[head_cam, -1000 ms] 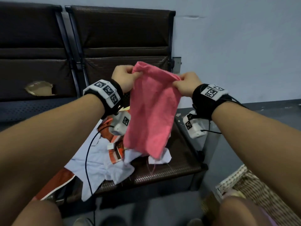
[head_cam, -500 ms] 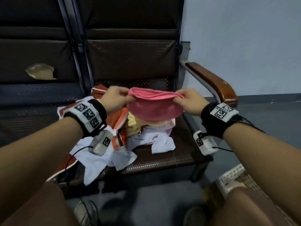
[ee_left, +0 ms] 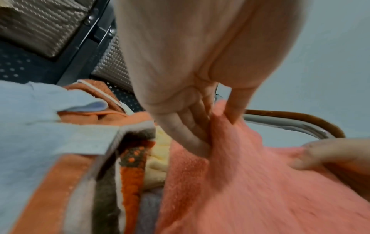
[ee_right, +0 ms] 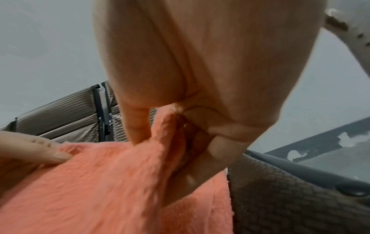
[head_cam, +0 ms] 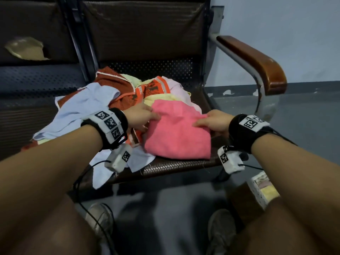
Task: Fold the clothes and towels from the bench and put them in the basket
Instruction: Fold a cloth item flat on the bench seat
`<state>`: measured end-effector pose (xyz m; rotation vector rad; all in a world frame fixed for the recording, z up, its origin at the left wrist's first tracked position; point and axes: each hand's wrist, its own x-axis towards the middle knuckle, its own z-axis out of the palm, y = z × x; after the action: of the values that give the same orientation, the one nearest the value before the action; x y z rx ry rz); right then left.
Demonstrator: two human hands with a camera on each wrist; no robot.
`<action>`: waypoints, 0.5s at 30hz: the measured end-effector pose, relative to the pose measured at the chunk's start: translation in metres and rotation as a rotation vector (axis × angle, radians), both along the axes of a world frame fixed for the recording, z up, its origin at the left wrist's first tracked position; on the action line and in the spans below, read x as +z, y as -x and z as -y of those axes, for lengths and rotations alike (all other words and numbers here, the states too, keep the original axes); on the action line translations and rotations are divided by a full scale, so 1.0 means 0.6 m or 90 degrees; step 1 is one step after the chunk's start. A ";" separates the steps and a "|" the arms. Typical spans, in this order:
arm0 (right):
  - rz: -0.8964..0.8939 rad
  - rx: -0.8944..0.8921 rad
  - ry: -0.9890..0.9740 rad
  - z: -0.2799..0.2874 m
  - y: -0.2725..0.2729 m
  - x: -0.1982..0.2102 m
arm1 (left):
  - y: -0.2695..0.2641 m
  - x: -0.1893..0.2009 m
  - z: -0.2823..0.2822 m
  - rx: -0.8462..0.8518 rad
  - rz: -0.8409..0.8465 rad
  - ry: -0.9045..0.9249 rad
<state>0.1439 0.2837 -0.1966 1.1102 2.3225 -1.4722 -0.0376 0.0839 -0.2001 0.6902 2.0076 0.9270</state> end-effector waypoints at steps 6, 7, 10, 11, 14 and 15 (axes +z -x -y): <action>-0.154 -0.145 -0.085 -0.032 0.052 -0.035 | 0.030 -0.052 -0.056 0.176 -0.156 -0.085; -0.161 -0.134 -0.102 -0.035 0.057 -0.040 | 0.036 -0.058 -0.062 0.173 -0.201 -0.083; -0.152 -0.096 -0.173 -0.040 0.067 -0.055 | 0.052 -0.071 -0.072 0.188 -0.278 -0.092; -0.142 -0.084 -0.220 -0.041 0.069 -0.058 | 0.056 -0.075 -0.074 0.202 -0.293 -0.096; -0.145 -0.049 -0.380 -0.041 0.061 -0.055 | 0.056 -0.067 -0.071 0.251 -0.337 -0.118; -0.169 -0.023 -0.403 -0.038 0.054 -0.048 | 0.053 -0.061 -0.068 0.269 -0.347 -0.139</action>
<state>0.1113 0.3065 -0.2257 1.1366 3.0942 -0.9482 -0.0695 0.1249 -0.2369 0.7025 2.6264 1.3265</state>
